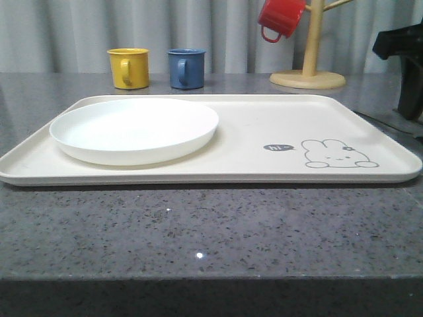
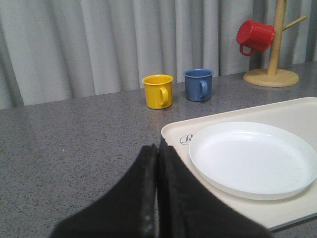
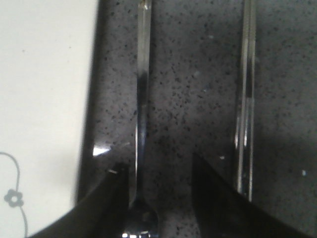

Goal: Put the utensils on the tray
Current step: 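Grasp the silver fork with the right gripper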

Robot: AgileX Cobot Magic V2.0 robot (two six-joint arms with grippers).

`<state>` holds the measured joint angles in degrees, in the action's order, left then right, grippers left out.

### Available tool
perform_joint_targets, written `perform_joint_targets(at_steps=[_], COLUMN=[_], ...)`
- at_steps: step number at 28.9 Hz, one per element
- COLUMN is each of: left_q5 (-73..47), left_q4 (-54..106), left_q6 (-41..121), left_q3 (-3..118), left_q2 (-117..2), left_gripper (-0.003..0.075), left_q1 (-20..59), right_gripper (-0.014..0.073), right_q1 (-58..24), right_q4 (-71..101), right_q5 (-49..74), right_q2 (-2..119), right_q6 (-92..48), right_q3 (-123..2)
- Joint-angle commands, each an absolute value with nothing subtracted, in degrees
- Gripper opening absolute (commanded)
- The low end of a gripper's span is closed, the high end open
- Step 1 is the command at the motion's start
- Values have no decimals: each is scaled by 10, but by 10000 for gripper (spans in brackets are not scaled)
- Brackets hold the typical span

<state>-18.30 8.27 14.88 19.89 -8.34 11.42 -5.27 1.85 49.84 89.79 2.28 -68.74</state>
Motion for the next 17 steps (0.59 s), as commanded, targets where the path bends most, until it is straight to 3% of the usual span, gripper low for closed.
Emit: perform_joint_targets(at_steps=[1,12,17], left_q5=[-137,-137,-137], left_q4=[90,90,90], left_q6=[143,143,143], left_q3=[215,215,215], left_q2=[-90,-90,-90], left_gripper=[-18,-18,-18], left_q1=[113,113,113], right_gripper=[329,325,241], right_q1=[-54,-54,-54], right_q4=[20,21,23], right_q5=[483,466,468], right_q2=[900,939,942], right_q6=[17,17,17], right_q3=[-717,-723,-723])
